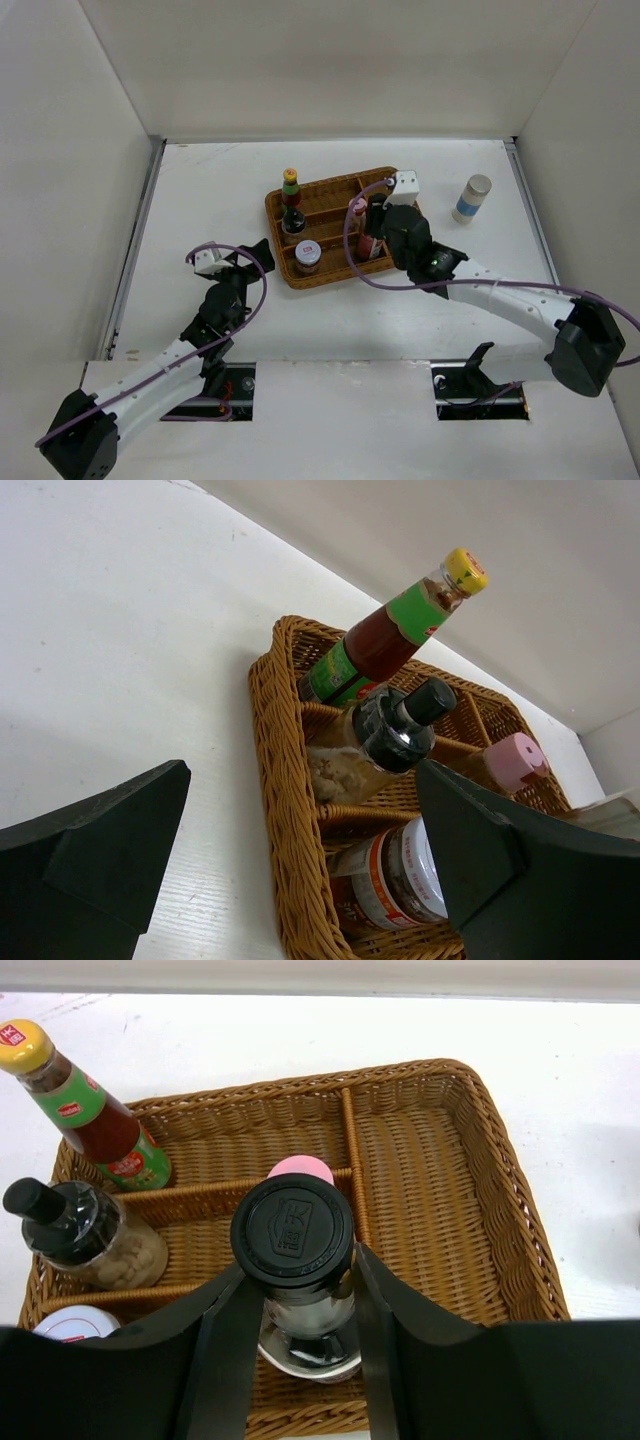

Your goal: Organize the condiment bottles

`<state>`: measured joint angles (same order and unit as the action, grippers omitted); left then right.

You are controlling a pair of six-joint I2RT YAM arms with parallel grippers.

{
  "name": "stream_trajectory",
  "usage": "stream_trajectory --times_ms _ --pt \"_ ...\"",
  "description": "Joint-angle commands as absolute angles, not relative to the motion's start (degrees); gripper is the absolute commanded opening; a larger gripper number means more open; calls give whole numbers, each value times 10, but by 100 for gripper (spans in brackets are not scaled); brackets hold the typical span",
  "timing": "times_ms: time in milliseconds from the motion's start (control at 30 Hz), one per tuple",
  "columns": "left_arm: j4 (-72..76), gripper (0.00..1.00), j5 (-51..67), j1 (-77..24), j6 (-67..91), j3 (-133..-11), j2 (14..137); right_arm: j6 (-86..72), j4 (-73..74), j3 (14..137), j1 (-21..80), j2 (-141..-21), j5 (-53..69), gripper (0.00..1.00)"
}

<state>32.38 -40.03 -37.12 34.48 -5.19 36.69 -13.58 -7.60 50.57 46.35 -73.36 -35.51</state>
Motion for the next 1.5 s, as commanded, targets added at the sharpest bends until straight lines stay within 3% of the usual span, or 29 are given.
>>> stream_trajectory --times_ms 0,67,100,433,633,867,1333,1367,1467 --pt "350 100 -394 -367 352 -48 368 -149 -141 503 473 -727 -369 53" --pt "350 100 -391 -367 352 -49 371 -149 -141 502 473 -722 -368 61" --pt "350 100 -390 -366 353 -48 365 -150 -136 504 477 -709 -368 71" --pt "349 100 -391 -365 356 -46 363 -178 -100 490 442 -580 -326 100" --pt "349 100 -388 -365 359 -47 364 -223 -91 447 265 -541 -338 100" --pt "342 100 -388 -365 360 -46 354 -251 -64 500 52 -711 -324 100" --pt "341 100 -388 -365 361 -47 362 -220 -68 644 -4 -942 -255 100" --pt "342 100 -390 -365 361 -47 365 -219 -68 648 -5 -948 -255 95" --pt "344 100 -388 -363 361 -48 374 -216 -74 646 -5 -951 -257 68"
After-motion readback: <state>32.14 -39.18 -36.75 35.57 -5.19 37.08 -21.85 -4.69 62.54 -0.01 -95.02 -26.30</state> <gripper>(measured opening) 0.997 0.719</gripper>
